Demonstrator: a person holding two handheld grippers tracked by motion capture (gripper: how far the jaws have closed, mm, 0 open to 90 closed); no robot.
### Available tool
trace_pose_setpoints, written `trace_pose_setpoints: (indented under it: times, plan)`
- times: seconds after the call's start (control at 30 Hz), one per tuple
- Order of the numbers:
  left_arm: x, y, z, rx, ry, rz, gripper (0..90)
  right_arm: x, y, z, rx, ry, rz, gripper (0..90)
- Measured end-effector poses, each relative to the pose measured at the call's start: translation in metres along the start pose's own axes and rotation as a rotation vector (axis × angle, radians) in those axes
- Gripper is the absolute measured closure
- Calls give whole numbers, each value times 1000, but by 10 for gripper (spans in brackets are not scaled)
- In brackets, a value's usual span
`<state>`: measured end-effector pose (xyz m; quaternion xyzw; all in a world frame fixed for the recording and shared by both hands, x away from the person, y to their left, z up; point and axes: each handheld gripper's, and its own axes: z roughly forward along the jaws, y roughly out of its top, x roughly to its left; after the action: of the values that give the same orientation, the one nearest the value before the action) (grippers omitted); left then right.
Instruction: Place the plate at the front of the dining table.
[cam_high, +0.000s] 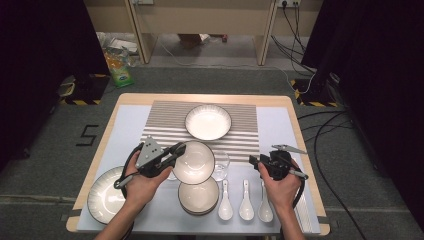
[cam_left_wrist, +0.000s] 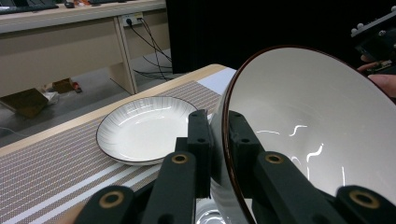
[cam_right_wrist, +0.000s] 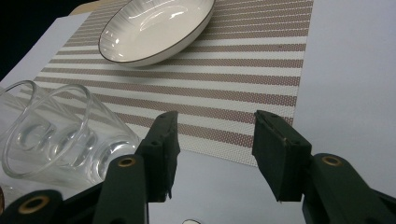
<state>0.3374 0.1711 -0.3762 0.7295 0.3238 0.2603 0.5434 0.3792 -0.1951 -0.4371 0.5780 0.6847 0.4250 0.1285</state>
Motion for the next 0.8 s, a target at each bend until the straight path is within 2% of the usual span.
trace_pose_setpoints:
  times: [0.53, 0.8]
  plan:
    - [5, 5, 4, 1, 10, -9, 815, -1, -1, 0, 2, 0, -6, 507]
    - [8, 6, 7, 6, 14, -9, 815, -1, -1, 1, 1, 1, 8, 506]
